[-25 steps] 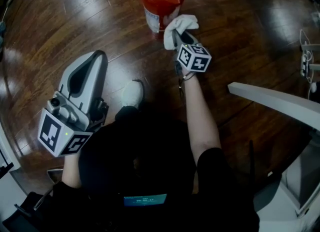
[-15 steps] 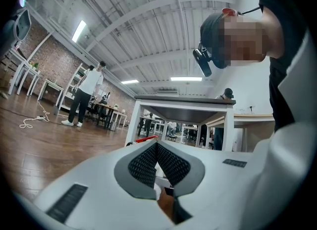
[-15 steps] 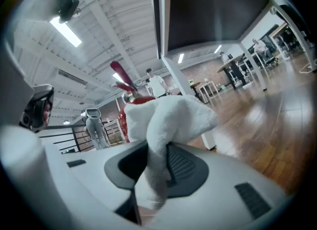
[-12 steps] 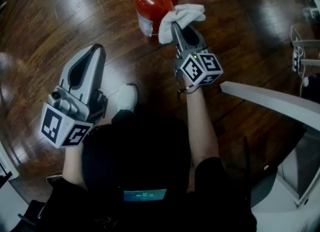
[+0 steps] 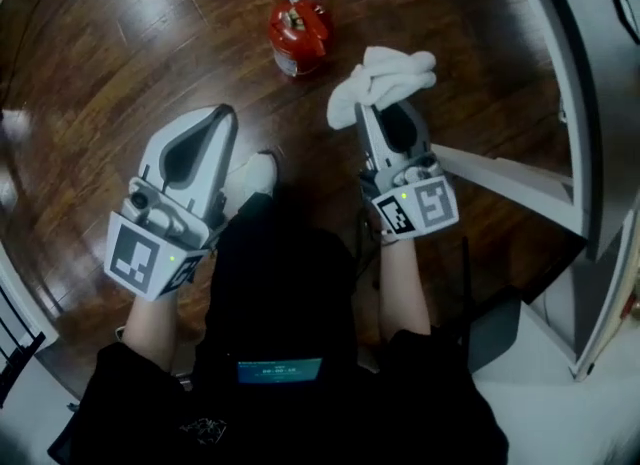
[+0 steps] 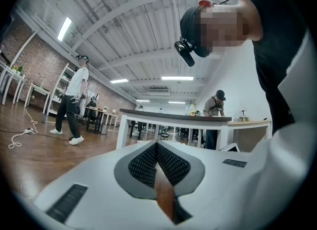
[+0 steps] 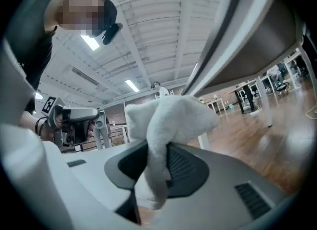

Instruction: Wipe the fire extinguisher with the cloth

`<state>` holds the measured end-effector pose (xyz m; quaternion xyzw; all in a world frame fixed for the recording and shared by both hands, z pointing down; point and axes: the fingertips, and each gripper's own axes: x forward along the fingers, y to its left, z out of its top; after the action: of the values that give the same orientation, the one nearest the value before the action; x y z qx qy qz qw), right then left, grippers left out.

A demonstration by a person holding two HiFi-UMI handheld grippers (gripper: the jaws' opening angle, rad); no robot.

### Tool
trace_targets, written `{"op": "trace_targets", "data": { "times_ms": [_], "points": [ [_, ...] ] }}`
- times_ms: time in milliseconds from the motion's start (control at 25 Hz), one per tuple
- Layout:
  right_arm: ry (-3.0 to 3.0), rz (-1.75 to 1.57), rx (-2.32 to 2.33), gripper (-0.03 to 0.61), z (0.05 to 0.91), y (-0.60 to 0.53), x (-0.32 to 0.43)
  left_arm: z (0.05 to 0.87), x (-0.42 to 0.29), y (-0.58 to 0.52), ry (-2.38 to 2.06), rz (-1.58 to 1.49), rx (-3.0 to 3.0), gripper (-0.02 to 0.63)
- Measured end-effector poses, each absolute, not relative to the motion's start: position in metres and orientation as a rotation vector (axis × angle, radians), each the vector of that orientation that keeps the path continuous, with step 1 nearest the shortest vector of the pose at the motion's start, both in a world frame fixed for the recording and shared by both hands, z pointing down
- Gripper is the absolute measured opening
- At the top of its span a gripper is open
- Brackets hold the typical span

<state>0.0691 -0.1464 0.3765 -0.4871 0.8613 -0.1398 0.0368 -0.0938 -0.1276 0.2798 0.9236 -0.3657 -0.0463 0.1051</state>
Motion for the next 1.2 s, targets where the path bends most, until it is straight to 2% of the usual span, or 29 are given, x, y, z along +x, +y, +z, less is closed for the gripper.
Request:
{"op": "trace_targets", "data": {
  "times_ms": [360, 600, 1000, 1200],
  "points": [
    [2.683, -0.461, -1.412, 0.123, 0.136, -0.063, 0.061, 0.082, -0.081, -0.072, -0.973, -0.115, 2.651, 0.0],
    [2.698, -0.43, -1.373, 0.124, 0.016, -0.009, 0.054, -0.022, -0.063, -0.018, -0.958, -0.137, 2.651, 0.0],
    [2.727, -0.445, -1.384, 0.124, -0.102, 0.094, 0.058, -0.126, -0.06, 0.088, -1.065, -0.09, 2.693, 0.0],
    [2.754, -0.42, -1.301, 0.124, -0.131, 0.147, 0.048, -0.156, -0.072, 0.135, -1.175, -0.144, 2.686, 0.0]
  ]
}}
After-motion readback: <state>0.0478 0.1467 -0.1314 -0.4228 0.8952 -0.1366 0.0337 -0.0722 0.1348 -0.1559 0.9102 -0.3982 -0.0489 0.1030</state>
